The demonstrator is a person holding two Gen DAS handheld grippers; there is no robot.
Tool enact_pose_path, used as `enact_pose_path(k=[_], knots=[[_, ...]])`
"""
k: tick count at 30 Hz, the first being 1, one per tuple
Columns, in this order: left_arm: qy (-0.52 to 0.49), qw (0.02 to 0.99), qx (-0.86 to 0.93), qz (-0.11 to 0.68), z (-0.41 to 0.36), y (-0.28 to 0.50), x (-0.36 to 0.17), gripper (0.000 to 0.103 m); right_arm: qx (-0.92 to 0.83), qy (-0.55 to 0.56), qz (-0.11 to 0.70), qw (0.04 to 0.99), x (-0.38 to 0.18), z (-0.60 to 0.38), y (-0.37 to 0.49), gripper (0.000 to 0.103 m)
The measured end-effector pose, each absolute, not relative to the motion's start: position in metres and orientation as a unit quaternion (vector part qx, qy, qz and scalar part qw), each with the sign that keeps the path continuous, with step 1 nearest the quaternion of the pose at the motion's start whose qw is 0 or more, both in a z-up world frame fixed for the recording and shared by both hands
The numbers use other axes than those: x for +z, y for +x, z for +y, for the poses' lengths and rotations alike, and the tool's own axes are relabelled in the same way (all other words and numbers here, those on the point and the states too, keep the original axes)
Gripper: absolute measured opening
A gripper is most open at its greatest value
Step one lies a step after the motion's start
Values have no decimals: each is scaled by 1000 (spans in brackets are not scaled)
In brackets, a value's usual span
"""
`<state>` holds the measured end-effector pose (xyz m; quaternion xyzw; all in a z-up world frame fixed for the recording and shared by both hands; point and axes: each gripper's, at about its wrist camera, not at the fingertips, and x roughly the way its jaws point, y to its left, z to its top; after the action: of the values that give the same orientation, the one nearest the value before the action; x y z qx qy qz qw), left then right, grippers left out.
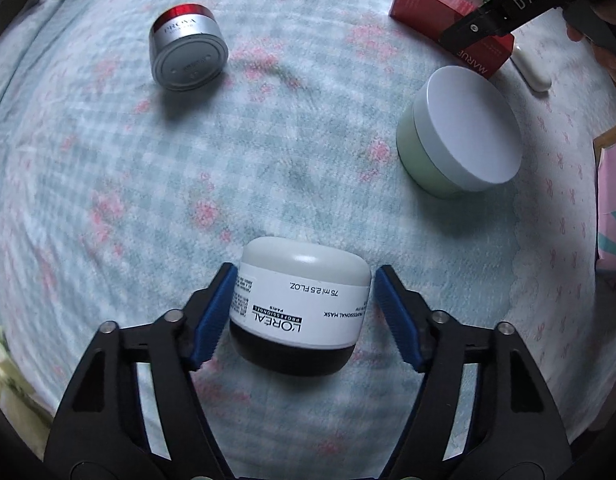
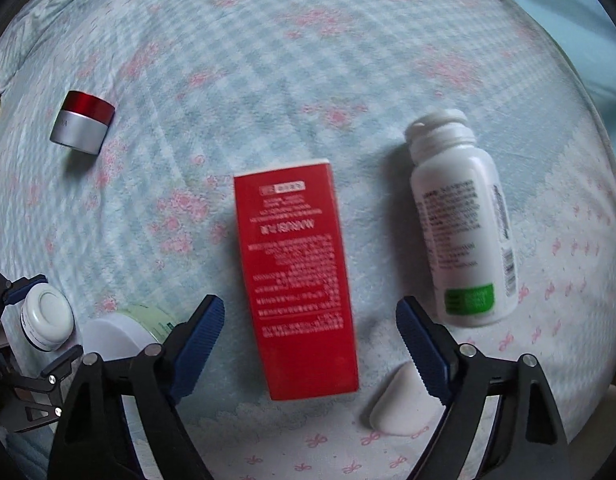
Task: Organize rigid objects
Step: 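Grasp the L'Oreal jar with the left tool while the right tool grasps the red MARUBI box, then carry the L'Oreal jar and red box with both tools to the cardboard box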
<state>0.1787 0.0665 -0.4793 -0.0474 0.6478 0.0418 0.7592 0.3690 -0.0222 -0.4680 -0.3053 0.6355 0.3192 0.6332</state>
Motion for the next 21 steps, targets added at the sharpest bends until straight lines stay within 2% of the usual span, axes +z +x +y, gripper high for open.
enact_pose_path(k=[4,10,12,21], knots=[[-41,760,44,647,64,181,-482,57,329,-319,635,622,-476,-10,367,71],[-45,764,37,643,66,180,-481,56,319,-315,642,622,-486,3,376,50],[-46,764,37,642,68,180,-480,56,309,-319,641,626,-488,4,382,41],[-59,771,42,632,79,172,-476,56,298,-314,641,634,-489,-1,389,40]])
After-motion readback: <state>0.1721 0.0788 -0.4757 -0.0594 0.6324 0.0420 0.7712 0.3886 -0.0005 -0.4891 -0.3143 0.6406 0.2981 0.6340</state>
